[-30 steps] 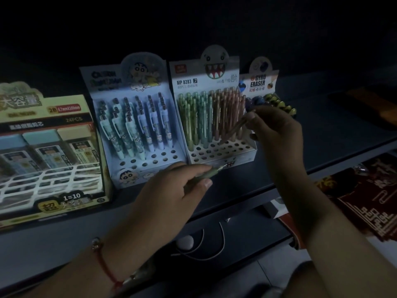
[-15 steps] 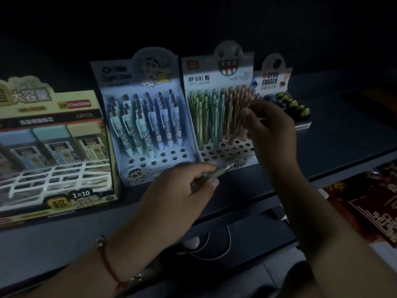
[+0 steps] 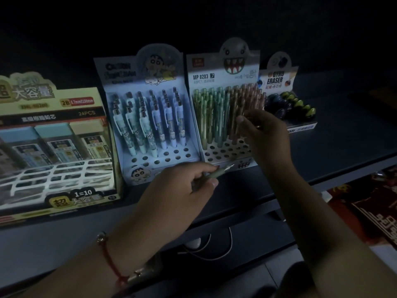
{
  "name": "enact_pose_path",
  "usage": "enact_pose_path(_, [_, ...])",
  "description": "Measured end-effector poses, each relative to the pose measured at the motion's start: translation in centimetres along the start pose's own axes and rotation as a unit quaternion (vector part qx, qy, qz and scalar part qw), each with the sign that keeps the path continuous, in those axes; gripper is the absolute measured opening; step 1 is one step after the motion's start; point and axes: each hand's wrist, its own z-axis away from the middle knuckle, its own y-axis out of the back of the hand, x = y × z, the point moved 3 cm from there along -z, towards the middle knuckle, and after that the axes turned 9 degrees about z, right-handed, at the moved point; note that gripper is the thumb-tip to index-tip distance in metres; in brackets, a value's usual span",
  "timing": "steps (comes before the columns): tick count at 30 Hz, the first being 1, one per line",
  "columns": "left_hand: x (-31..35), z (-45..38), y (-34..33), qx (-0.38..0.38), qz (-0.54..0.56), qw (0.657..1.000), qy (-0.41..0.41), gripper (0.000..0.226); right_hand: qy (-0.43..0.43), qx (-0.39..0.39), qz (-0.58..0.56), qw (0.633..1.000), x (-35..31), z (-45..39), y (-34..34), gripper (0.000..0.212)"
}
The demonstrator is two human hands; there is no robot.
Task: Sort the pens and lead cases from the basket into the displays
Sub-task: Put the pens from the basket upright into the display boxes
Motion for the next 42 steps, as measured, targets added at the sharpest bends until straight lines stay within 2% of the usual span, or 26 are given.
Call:
enact_pose_path(3, [-0.3, -0.3, 0.0, -0.007, -0.004, 1.000, 0.003, 0.026, -0.015, -0.007, 0.022, 1.000, 0.3, 0.1, 0.0, 0.027])
enact_pose_path(9, [-0.9, -0.6, 0.0, -0.008, -0.007, 1.000, 0.001, 0.026, -0.062, -0.018, 0.006, 0.998, 1.0, 0.3, 0.5, 0.009])
enact_pose_path(12, [-0.8, -0.5, 0.0, -0.005, -0.010, 1.000, -0.006, 0.025, -0.040, -0.039, 0.008, 0.998, 0.0, 0.8, 1.1, 0.013])
enact_pose_path(15, [-0.8, -0.5, 0.0, -0.004, -0.013, 1.000, -0.010, 0.026, -0.019, -0.156, -0.019, 0.987, -1.6, 2.2, 1.2, 0.013])
enact_pose_path(18, [-0.7, -0.7, -0.1, -0.014, -0.008, 1.000, -0.016, 0.019, 0.021, -0.297, -0.009, 0.955, -2.5, 3.8, 0.8, 0.008])
enact_pose_path(20, [-0.7, -0.7, -0.2, -0.022, -0.006, 1.000, -0.019, 0.011, 0.033, -0.346, -0.002, 0.938, -2.5, 4.6, 0.8, 0.006])
enact_pose_path(26, [-0.5, -0.3, -0.4, -0.018, -0.021, 1.000, -0.014, 0.020, 0.000, -0.365, -0.045, 0.930, -2.0, 4.9, 2.5, 0.009])
enact_pose_path(32, [-0.4, -0.4, 0.4, 0.002, 0.018, 1.000, -0.008, 0.014, -0.047, -0.313, -0.072, 0.946, -0.8, 3.7, 5.5, 0.010])
enact_pose_path(36, [-0.3, -0.7, 0.8, 0.033, 0.103, 0.994, 0.020, 0.009, -0.039, -0.376, -0.028, 0.925, -0.6, 4.4, 5.6, 0.022])
enact_pose_path(42, [0.5, -0.7, 0.6, 0.031, 0.183, 0.982, 0.026, 0.012, -0.051, -0.420, -0.033, 0.905, -2.9, 6.5, 2.2, 0.018])
